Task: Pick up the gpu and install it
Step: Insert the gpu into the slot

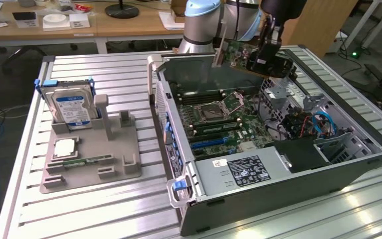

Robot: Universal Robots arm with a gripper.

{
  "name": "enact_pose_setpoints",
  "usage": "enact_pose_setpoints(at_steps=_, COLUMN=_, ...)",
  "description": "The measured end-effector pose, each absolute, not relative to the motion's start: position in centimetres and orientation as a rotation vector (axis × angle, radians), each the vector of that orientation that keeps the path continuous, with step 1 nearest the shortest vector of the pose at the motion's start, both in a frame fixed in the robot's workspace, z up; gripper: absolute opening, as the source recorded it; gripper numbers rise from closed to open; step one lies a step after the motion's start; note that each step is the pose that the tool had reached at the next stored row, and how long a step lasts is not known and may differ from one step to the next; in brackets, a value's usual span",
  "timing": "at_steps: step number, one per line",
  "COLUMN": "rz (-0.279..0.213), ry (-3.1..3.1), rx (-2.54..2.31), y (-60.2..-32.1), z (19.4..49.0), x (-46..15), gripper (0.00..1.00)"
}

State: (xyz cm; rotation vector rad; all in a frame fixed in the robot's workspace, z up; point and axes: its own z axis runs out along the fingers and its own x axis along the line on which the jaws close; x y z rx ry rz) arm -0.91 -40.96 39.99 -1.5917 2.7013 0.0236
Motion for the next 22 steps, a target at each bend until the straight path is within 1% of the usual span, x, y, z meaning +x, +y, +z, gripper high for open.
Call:
enact_pose_setpoints(at_steps=11, rz=0.024, ry=2.54, rx=-1.839, y=-40.97, z=39.67, x=-0.92, gripper=0.29)
enact_pose_setpoints(at_steps=14, rz=0.021, ry=2.528, rx=-1.853, y=-40.99, z=39.57, x=-0.93, gripper=0.29)
enact_pose_setpoints(at_steps=16, rz=0.008, ry=2.517, rx=-1.851, y=-40.99, z=39.55, x=-0.98, gripper=0.29)
enact_pose_setpoints(at_steps=22, rz=0.008, ry=2.423, rx=-1.97, y=-40.99, z=39.01, x=-0.98, gripper=0.29)
